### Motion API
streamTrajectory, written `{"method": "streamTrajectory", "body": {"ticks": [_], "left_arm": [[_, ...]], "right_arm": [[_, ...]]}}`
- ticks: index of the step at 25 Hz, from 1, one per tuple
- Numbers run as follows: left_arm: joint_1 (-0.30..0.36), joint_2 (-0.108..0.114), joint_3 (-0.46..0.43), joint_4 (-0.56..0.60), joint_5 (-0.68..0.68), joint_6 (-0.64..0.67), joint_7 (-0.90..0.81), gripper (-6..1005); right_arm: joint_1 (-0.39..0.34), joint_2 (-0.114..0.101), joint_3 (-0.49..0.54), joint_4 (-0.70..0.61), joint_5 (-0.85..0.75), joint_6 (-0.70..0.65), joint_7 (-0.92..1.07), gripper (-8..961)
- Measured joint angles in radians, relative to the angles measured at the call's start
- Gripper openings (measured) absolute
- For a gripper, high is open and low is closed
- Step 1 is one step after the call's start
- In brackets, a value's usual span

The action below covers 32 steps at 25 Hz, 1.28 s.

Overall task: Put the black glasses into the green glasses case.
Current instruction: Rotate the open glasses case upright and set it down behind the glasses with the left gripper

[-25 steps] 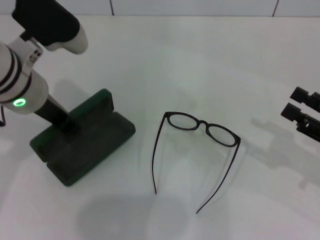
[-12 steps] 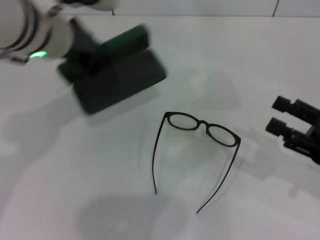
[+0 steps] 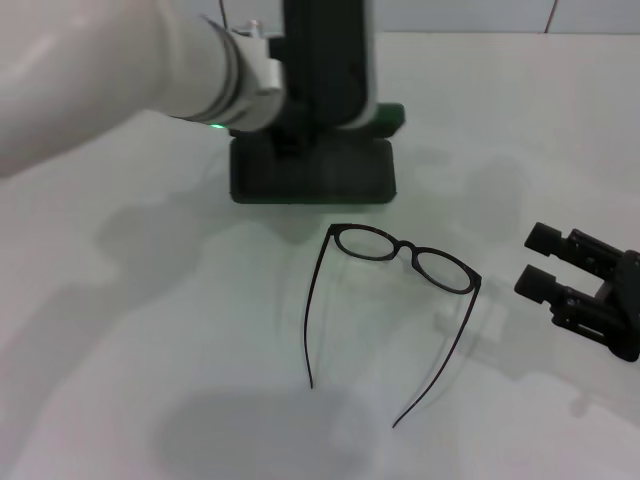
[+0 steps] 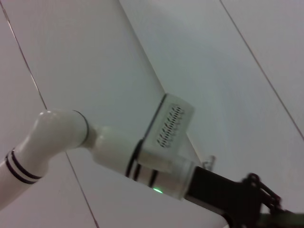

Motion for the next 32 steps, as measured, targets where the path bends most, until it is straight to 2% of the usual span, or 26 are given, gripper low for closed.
{"method": "streamTrajectory", "body": {"ticks": [2, 7, 12, 22, 30, 32], "left_arm": [[-0.029, -0.002, 0.025, -0.058, -0.007, -0.043, 0.003, 190], [-0.041, -0.003, 0.057, -0.105, -0.085, -0.125, 0.034, 189], [-0.043, -0.002, 0.057, -0.134, -0.156, -0.131, 0.048, 187], [-0.043, -0.004, 0.061, -0.218, -0.208, -0.190, 0.047, 187], [-0.036, -0.002, 0.054, -0.221, -0.269, -0.219, 0.048, 184], [-0.036, -0.002, 0.057, -0.222, -0.267, -0.217, 0.048, 242]], "right_arm": [[-0.001, 0.000, -0.001, 0.001, -0.002, -0.010, -0.001, 647], [-0.005, 0.000, -0.003, 0.001, -0.005, -0.032, -0.004, 643], [-0.007, -0.001, -0.003, 0.001, -0.004, -0.032, -0.005, 639], [-0.007, -0.002, -0.003, 0.005, -0.005, -0.026, -0.006, 630], [-0.015, -0.005, -0.003, 0.016, -0.005, -0.026, -0.013, 623], [-0.017, -0.005, -0.003, 0.016, -0.005, -0.028, -0.017, 622]]}}
